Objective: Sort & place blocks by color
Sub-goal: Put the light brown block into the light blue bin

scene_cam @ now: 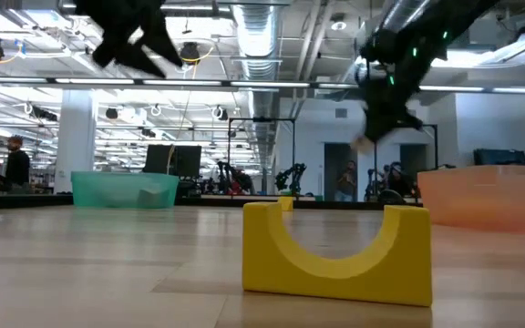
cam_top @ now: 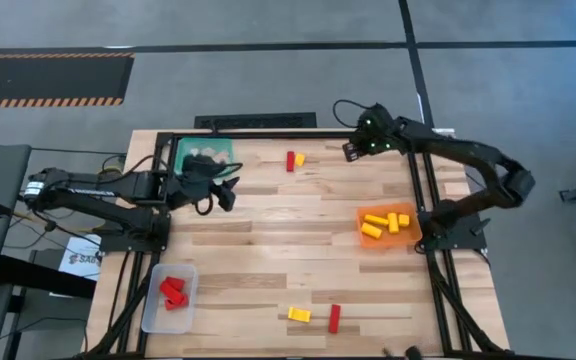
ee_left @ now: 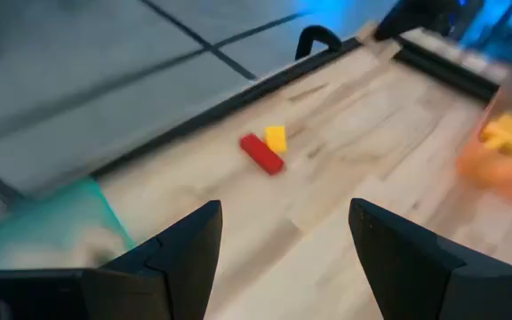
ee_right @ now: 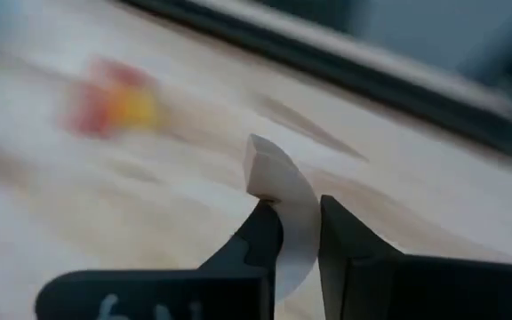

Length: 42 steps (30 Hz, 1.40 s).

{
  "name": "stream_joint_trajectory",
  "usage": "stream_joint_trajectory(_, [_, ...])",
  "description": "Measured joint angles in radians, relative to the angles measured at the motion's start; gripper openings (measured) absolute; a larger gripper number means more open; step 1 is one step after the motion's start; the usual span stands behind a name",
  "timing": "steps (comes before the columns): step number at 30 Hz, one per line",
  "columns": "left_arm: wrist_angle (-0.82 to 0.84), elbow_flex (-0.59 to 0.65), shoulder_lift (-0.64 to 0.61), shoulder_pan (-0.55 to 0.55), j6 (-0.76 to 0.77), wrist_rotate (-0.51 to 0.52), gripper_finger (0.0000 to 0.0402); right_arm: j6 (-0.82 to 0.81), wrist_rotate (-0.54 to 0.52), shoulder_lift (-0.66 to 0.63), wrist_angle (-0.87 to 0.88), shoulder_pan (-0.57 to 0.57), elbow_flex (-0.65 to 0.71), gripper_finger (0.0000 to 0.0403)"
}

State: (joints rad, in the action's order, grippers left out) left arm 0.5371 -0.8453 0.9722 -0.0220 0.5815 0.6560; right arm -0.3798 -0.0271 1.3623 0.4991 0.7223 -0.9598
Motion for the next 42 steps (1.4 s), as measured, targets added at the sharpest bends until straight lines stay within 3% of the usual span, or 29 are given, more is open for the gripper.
stream_joint_trajectory(3, [-0.212,0.151,-0.023,0.024,0.149,-0.100,0.0233,0.000,0.107,-0.057,-0.128,-0.104,-0.002,0.0049])
stream_joint_trajectory(8, [-0.902,0.387,0.023,0.067,0.161,-0.398,0.0233,0.003,0.300,-0.079,-0.356,-0.250,-0.001,0.0049])
stream_joint_trajectory(13, [-1.209,0.435,0.115,0.111,0.217,-0.441,0.0233,-0.029,0.373,-0.040,-0.572,-0.369,-0.001,0.0050])
stream_joint_trajectory(18, [-1.272,0.371,0.181,0.118,0.119,-0.481,0.0233,-0.100,0.373,0.039,-0.760,-0.469,-0.001,0.0051])
stream_joint_trajectory(27, [-1.237,0.285,0.207,0.107,-0.118,-0.504,0.0233,-0.234,0.338,0.171,-0.912,-0.544,0.000,0.0051])
stream_joint_trajectory(42, [-1.169,0.285,0.208,0.107,-0.131,-0.555,0.0233,-0.286,0.310,0.215,-1.010,-0.556,0.000,0.0052])
